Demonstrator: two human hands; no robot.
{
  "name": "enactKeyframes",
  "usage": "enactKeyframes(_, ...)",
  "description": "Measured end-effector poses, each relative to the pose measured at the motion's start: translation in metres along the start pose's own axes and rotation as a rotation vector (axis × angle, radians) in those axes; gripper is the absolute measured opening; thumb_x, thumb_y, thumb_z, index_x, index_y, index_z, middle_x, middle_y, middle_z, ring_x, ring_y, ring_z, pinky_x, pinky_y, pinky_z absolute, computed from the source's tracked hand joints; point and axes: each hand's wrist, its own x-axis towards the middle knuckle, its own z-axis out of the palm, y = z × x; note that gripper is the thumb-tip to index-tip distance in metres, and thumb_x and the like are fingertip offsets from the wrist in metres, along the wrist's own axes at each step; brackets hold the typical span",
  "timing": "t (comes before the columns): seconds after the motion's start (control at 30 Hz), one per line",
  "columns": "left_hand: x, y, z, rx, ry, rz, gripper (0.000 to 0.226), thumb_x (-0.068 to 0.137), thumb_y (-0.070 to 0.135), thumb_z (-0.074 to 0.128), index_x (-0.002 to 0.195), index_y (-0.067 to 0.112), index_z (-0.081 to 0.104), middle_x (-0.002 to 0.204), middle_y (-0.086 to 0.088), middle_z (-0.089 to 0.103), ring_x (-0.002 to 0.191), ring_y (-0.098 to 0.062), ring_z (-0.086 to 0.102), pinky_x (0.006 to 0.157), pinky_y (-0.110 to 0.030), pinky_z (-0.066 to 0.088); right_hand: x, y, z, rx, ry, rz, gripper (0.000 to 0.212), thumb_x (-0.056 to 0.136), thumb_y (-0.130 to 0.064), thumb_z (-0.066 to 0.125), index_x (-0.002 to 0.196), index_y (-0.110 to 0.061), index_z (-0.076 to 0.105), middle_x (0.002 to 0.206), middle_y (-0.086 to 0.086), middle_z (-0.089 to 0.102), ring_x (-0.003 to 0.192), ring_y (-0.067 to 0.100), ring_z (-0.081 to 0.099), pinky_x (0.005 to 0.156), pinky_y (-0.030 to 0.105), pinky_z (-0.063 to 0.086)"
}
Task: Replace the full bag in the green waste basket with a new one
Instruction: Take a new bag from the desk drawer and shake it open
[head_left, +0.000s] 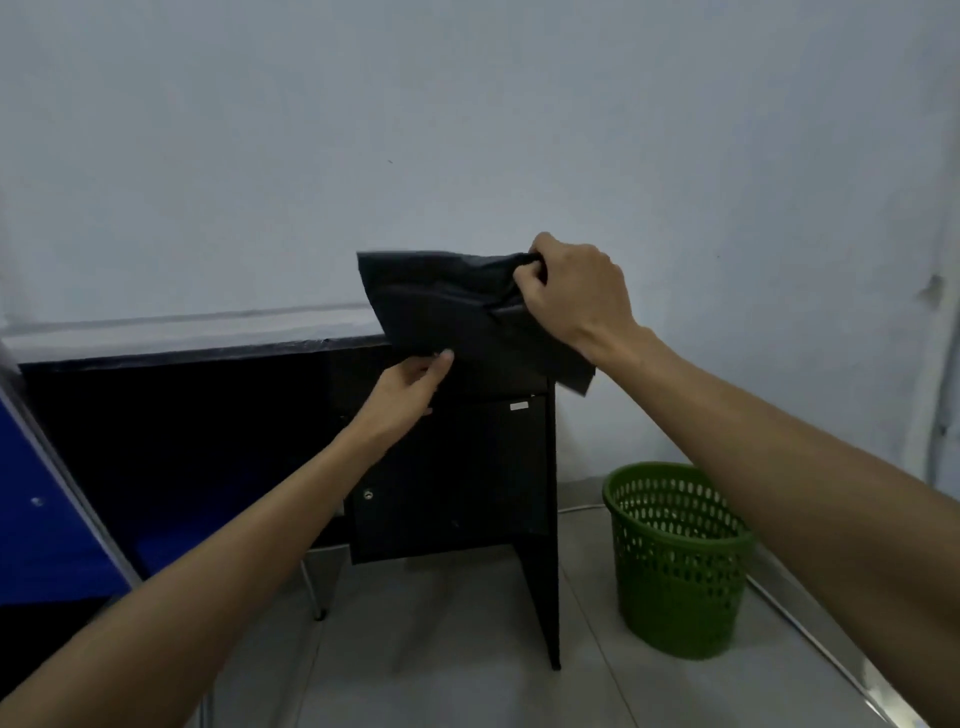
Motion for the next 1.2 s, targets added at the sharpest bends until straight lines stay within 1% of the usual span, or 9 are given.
enactKeyframes(0.2,0.002,0.009,0.065,-0.674,-0.037,-0.166,0.043,0.091,0.041,0.064,0.125,0.016,0.059,0.122,-0.004,0.067,0.11,-0.02,0.065,0.089,-0.037,0.055,-0.046,0.038,-0.015,0.254,-0.143,0.465,0.034,0.086,-0.032,0.046,0.065,-0.006,0.053,0.06,0.004,0.055,0.057,0.021,0.051,0.053,0.032,0.039)
enactKeyframes(0.37,-0.019,-0.022,0.11,-0.742,0.017,-0.26,0.019,0.091,0.023,0.067,0.109,0.019,0.065,0.115,-0.001,0.071,0.108,-0.02,0.066,0.079,-0.031,0.054,-0.135,0.072,-0.005,0.312,-0.244,0.748,0.036,0.095,-0.03,0.044,0.064,-0.013,0.05,0.066,0.0,0.056,0.068,0.023,0.056,0.049,0.027,0.032)
enactKeyframes(0.5,-0.048,-0.052,0.14,-0.632,-0.029,-0.338,0.037,0.09,0.026,0.069,0.125,0.015,0.061,0.118,-0.001,0.068,0.105,-0.019,0.066,0.086,-0.032,0.055,-0.211,0.084,0.011,0.279,-0.36,0.846,0.057,0.093,-0.057,0.047,0.12,-0.009,0.058,0.114,0.008,0.063,0.103,0.027,0.059,0.076,0.031,0.048)
enactKeyframes(0.6,-0.062,-0.072,0.157,-0.57,-0.006,-0.379,0.036,0.09,0.022,0.069,0.124,0.013,0.061,0.112,-0.002,0.069,0.097,-0.017,0.068,0.078,-0.029,0.056,-0.251,0.076,0.022,0.131,-0.339,0.771,0.071,0.086,-0.069,0.047,0.131,-0.014,0.051,0.129,0.007,0.052,0.119,0.026,0.049,0.099,0.041,0.043)
enactKeyframes(0.7,-0.068,-0.089,0.167,-0.464,0.016,-0.362,0.029,0.091,0.019,0.067,0.12,0.013,0.063,0.105,-0.001,0.071,0.09,-0.014,0.068,0.073,-0.026,0.056,-0.274,0.061,0.032,0.148,-0.211,0.62,0.057,0.082,-0.067,0.054,0.11,-0.019,0.06,0.109,-0.001,0.055,0.104,0.016,0.05,0.09,0.036,0.047)
enactKeyframes(0.83,-0.075,-0.108,0.171,-0.399,0.011,-0.341,0.028,0.09,0.02,0.068,0.117,0.013,0.065,0.107,-0.003,0.071,0.091,-0.013,0.068,0.074,-0.024,0.056,-0.296,0.048,0.048,0.205,-0.433,0.381,0.062,0.074,-0.07,0.062,0.109,-0.019,0.06,0.104,-0.005,0.055,0.094,0.01,0.053,0.079,0.025,0.048)
enactKeyframes(0.93,-0.084,-0.116,0.176,-0.409,-0.017,-0.333,0.026,0.091,0.019,0.068,0.112,0.006,0.064,0.098,-0.005,0.071,0.086,-0.014,0.069,0.066,-0.02,0.056,-0.304,0.051,0.056,0.17,-0.512,0.263,0.042,0.083,-0.052,0.065,0.106,-0.016,0.063,0.1,-0.001,0.059,0.089,0.016,0.059,0.074,0.032,0.052)
enactKeyframes(1.1,-0.088,-0.131,0.168,-0.403,-0.046,-0.351,0.029,0.089,0.019,0.07,0.109,0.0,0.062,0.105,-0.014,0.072,0.102,-0.028,0.069,0.091,-0.041,0.056,-0.305,0.056,0.059,0.217,-0.497,0.283,0.016,0.09,-0.027,0.064,0.092,-0.013,0.07,0.089,0.003,0.068,0.08,0.02,0.063,0.071,0.041,0.054)
enactKeyframes(1.2,-0.093,-0.138,0.163,-0.392,-0.041,-0.352,0.019,0.093,0.014,0.065,0.105,-0.001,0.062,0.091,-0.008,0.071,0.085,-0.018,0.068,0.08,-0.028,0.053,-0.301,0.056,0.058,0.253,-0.571,0.357,0.019,0.088,-0.033,0.067,0.087,-0.015,0.071,0.083,0.0,0.07,0.074,0.014,0.064,0.07,0.039,0.056)
